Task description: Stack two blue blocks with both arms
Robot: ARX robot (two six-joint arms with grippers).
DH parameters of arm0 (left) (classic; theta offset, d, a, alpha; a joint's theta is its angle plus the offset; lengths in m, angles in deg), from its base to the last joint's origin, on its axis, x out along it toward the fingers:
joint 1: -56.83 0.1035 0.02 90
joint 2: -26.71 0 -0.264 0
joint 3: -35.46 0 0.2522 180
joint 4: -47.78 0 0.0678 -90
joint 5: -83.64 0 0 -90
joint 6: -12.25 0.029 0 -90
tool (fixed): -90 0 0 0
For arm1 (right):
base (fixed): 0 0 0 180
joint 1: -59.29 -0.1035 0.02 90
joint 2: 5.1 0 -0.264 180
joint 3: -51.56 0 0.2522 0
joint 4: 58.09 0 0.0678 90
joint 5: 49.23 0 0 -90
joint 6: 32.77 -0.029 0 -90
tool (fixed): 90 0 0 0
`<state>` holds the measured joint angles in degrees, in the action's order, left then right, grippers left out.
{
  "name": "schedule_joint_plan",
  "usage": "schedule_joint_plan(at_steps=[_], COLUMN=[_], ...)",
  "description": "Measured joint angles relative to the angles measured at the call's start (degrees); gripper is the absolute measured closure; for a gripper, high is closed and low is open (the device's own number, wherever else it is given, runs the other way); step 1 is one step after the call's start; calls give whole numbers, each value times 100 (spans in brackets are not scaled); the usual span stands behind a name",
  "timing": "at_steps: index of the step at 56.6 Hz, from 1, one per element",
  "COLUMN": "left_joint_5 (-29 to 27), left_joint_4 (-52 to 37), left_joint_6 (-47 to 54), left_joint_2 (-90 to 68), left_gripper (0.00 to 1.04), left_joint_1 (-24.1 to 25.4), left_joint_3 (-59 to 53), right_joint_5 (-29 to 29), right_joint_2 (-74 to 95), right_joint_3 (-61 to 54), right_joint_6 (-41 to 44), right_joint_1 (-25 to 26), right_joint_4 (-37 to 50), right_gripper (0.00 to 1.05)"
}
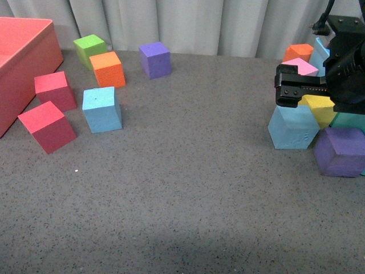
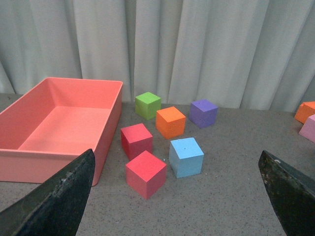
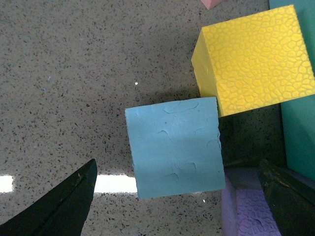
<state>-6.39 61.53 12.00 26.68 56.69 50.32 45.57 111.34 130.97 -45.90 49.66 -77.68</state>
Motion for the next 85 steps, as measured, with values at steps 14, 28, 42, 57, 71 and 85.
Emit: schedule_joint_plan(at_steps=[14,28,42,57,71,85], left_joint_5=[2,2,2,2,0,2], left_joint_4=[0,0,0,0,0,0], left_joint_6=[-2,0,0,-2,0,0], left_joint_2=[0,0,0,0,0,0], left_gripper=[7,7,7,7,7,7], left_joint_1=[0,0,0,0,0,0], left_joint_3=[0,0,0,0,0,0], right_joint_5=[-52,-81,-166,-155,-168,-452], right_joint_2=[354,789,1075,1196,1193,1156], right_joint_3=[374,664,918,1054,1078,1412], right_joint_6=[-37,-61,-70,-35,-31,-173], right_joint_1=[46,74,77,77,81,-275], right_joint_4=[-197,-319,-372,-413,-442,-527], right_gripper=[10,10,12,50,57,57])
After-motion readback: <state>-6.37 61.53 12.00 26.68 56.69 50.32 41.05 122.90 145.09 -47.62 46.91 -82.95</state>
